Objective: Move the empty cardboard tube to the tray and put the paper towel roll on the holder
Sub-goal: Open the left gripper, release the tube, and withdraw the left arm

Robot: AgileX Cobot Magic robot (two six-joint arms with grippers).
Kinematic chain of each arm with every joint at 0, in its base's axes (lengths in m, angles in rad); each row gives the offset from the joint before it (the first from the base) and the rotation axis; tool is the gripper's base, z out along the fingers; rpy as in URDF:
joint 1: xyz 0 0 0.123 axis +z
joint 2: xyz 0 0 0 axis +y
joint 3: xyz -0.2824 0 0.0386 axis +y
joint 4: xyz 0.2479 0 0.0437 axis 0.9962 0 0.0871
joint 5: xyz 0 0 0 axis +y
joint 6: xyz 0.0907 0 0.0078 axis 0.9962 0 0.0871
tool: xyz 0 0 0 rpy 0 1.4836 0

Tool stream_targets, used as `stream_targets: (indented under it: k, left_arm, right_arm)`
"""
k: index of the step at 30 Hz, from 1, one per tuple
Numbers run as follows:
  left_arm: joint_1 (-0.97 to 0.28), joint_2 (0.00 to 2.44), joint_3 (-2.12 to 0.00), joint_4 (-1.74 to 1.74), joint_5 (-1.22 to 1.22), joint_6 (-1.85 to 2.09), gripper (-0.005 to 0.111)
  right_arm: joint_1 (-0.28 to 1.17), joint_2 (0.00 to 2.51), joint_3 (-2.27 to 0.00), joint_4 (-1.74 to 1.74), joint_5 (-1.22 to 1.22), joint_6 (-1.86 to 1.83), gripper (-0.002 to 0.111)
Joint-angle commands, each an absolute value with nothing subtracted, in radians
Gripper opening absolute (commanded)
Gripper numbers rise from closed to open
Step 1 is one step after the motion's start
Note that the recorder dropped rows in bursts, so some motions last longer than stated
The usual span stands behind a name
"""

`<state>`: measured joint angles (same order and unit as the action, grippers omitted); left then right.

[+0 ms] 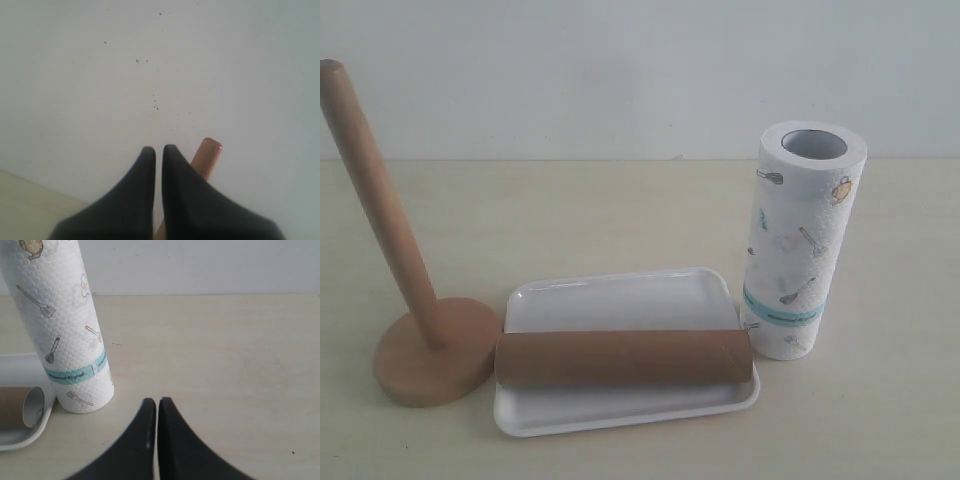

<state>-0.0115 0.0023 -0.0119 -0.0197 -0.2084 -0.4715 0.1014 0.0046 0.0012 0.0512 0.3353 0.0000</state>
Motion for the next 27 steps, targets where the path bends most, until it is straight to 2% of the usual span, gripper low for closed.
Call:
stream_targets:
  k: [1, 11, 16, 27]
  left_arm:
    - [-0.009, 0.0, 0.0, 0.105, -0.206, -0.478, 0.005]
    - [-0.009, 0.0, 0.0, 0.264, 0.236, -0.449, 0.005]
    - [-0.009, 0.0, 0.0, 0.274, 0.323, -0.448, 0.005]
    - [-0.009, 0.0, 0.0, 0.271, 0.334, -0.448, 0.005]
  right_arm:
    - [0.099, 0.0, 0.0, 0.046, 0.331, 0.0, 0.001]
    - [0.099, 0.0, 0.0, 0.046, 0.331, 0.0, 0.001]
    - [0.099, 0.0, 0.0, 0.046, 0.331, 0.0, 0.001]
    - [0.099, 0.0, 0.0, 0.046, 0.331, 0.0, 0.001]
